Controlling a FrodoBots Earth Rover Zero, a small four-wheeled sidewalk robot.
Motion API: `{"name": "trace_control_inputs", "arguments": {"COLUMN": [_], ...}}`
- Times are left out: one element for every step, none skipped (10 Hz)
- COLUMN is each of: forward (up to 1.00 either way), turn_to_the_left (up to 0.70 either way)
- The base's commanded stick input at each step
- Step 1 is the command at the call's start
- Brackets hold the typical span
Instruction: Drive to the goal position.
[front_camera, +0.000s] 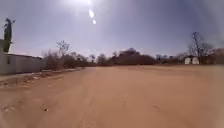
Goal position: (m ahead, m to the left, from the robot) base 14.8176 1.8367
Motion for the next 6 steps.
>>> {"name": "trace_control_inputs", "arguments": {"forward": [0.85,0.85,0.85,0.85,0.85,0.85], "turn_to_the_left": [0.00,0.00,0.00,0.00,0.00,0.00]}}
